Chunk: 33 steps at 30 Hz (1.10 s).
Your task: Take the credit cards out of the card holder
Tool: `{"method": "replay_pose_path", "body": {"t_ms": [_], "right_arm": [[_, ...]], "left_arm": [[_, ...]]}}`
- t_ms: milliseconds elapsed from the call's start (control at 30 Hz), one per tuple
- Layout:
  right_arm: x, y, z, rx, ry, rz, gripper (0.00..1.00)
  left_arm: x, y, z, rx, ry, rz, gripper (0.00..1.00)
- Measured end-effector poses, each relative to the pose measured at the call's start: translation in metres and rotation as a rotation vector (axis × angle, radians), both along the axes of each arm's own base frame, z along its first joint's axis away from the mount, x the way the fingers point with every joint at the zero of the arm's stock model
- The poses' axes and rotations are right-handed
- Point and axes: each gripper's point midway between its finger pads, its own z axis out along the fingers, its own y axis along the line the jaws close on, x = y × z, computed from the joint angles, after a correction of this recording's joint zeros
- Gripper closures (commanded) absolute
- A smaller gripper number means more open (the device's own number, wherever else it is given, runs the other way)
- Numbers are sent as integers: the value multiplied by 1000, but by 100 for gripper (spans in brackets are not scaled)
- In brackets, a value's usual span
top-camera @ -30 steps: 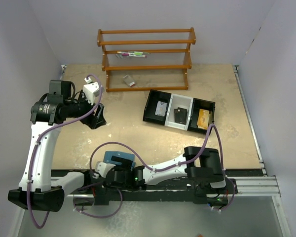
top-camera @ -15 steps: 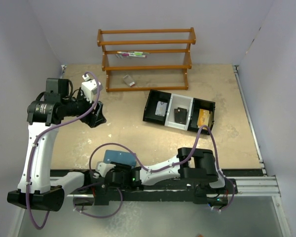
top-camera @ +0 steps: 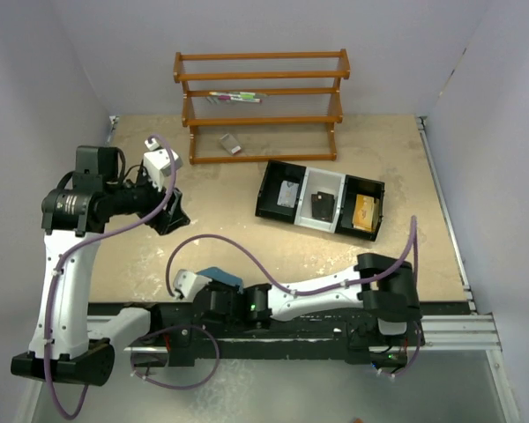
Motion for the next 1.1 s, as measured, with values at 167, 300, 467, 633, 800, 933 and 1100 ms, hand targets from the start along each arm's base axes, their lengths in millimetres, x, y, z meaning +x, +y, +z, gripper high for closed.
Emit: {"method": "replay_pose_path", "body": {"t_ms": [167,300,467,633,800,933,1100], "right_arm": [[18,-3,29,124,119,-38,100],[48,-17,43,204,218,-100,100],[85,-30,53,284,320,-195,100],[104,-42,51,335,491,-261,100],[115,-42,67,419,649,-289,100],[116,-30,100,500,729,-262,100],[98,-10,152,607,822,-144,100]], "left_arm": [[-16,-4,15,-6,-99,-69,21],[-31,-8,20,-9,-172,-133,21],[-45,-10,5,-3,-195,-192,19],[-43,-10,-12,9,-176,-210,7],[-45,-12,-13,8,-215,-237,1],[-54,-17,-7,-17,-276,-274,1],[-57,-18,-10,-15,-312,-297,1]]}}
